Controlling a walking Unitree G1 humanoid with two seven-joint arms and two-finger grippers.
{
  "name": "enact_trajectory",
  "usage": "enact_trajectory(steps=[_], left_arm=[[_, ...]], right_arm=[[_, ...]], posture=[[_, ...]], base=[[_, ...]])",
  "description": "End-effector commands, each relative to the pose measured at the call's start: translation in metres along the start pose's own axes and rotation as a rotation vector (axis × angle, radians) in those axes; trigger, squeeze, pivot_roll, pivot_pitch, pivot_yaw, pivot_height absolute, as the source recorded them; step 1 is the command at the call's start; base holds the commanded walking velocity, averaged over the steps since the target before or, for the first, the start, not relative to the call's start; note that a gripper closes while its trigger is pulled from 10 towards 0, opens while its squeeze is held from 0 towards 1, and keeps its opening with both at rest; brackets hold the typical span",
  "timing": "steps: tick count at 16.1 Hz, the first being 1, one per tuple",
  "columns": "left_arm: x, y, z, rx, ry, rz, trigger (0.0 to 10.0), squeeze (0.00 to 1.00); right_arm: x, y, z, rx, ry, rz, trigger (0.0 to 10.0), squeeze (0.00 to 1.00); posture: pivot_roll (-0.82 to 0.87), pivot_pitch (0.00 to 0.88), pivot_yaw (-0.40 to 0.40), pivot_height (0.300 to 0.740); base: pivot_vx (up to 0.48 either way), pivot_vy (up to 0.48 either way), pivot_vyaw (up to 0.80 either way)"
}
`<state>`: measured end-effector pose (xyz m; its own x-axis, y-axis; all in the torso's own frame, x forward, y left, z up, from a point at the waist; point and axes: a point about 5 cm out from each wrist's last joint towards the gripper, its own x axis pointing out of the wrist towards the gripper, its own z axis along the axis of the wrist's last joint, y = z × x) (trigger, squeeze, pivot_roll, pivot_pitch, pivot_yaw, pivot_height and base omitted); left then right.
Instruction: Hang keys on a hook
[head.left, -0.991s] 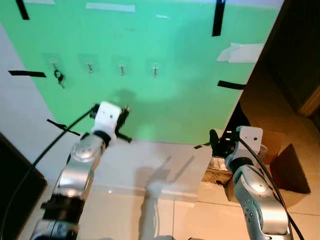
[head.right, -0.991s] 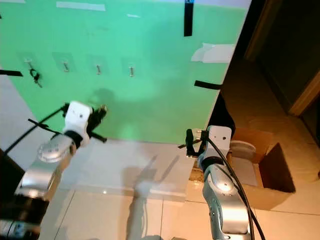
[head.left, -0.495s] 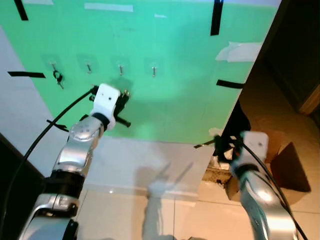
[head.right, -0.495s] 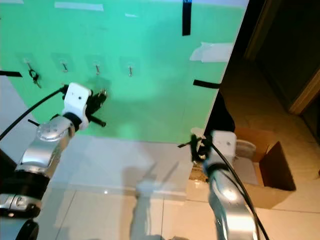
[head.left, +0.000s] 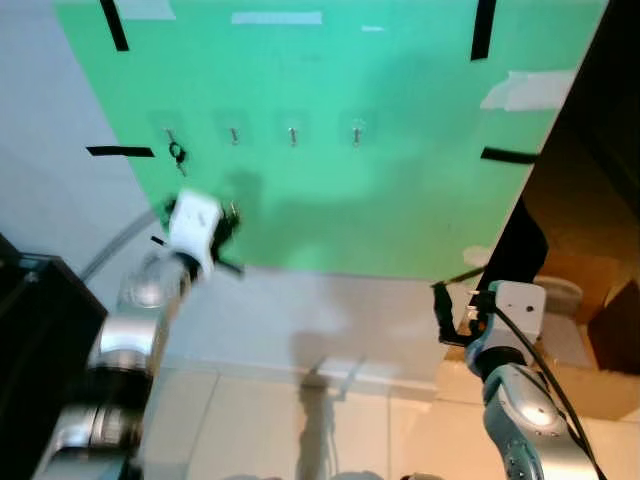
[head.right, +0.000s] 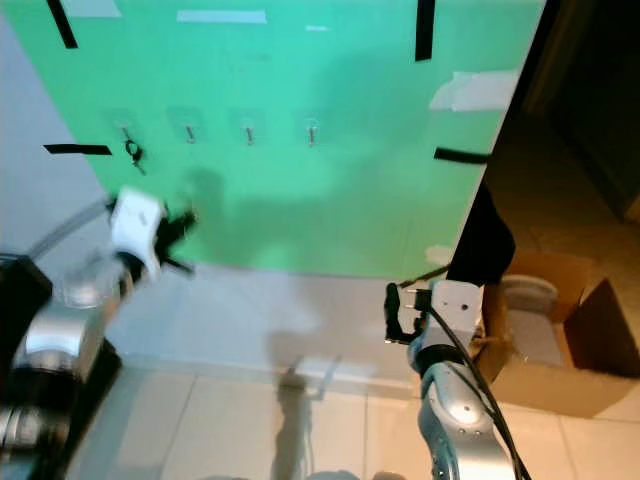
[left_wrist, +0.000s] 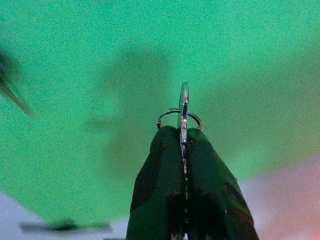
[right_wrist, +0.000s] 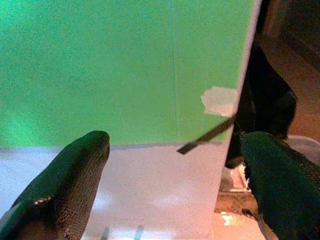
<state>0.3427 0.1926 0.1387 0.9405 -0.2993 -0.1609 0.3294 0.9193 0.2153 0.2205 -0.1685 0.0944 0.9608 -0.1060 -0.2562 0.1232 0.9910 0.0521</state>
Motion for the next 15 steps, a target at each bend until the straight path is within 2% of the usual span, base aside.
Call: enact_trajectory(steps=[1,3,5,8,9,10,11,12,14,15], left_arm=[[0.006,0.006,0.01,0.009,-0.027,0.008,10.0,0.0],[0.015,0.01,0.021,0.002,-0.041,0.011,10.0,0.0],[0.029,0.026,0.042,-0.049,-0.077,0.044,10.0,0.0],[0.031,0.041,0.058,-0.114,-0.117,0.086,10.0,0.0],[0.032,0.047,0.061,-0.161,-0.122,0.109,10.0,0.0],[0.032,0.048,0.062,-0.168,-0.122,0.109,10.0,0.0],[0.03,0.047,0.06,-0.13,-0.116,0.093,10.0,0.0],[0.019,0.032,0.035,0.025,-0.071,-0.007,10.0,0.0],[0.006,0.021,0.016,0.026,-0.042,-0.028,10.0,0.0],[-0.005,0.01,0.001,0.047,-0.017,-0.036,10.0,0.0]], right_arm=[[0.0,0.0,0.002,0.004,-0.006,-0.009,10.0,0.0],[0.002,-0.002,0.003,0.002,-0.009,-0.012,10.0,0.0],[0.007,-0.002,0.008,-0.002,-0.021,-0.006,10.0,0.0],[0.009,0.0,0.007,-0.009,-0.014,0.01,10.0,0.0],[0.01,0.001,0.007,-0.012,-0.012,0.019,10.0,0.0],[0.011,0.001,0.008,-0.012,-0.011,0.02,10.0,0.0],[0.011,0.001,0.008,-0.011,-0.011,0.021,10.0,0.0],[0.011,-0.001,0.006,-0.008,-0.003,0.014,10.0,0.0],[0.008,-0.003,0.004,0.009,0.011,0.005,10.0,0.0],[0.006,-0.004,0.003,0.023,0.014,-0.01,10.0,0.0]], posture=[[-0.17,0.0,0.126,0.74],[-0.16,0.0,0.124,0.74],[-0.15,0.0,0.114,0.74],[-0.13,0.0,0.089,0.74],[-0.13,0.0,0.089,0.74],[-0.13,0.0,0.081,0.74],[-0.13,0.0,0.081,0.74],[-0.13,0.0,0.08,0.74],[-0.13,0.0,0.082,0.74],[-0.13,0.0,0.079,0.74]], base=[[0.0,0.292,0.0],[0.0,0.281,0.0],[0.0,0.274,0.0],[0.0,0.271,0.0],[0.0,0.274,0.0],[0.0,0.27,0.0],[0.0,0.27,0.0],[0.0,0.292,0.0],[0.0,0.315,0.0],[0.0,0.319,-0.51]])
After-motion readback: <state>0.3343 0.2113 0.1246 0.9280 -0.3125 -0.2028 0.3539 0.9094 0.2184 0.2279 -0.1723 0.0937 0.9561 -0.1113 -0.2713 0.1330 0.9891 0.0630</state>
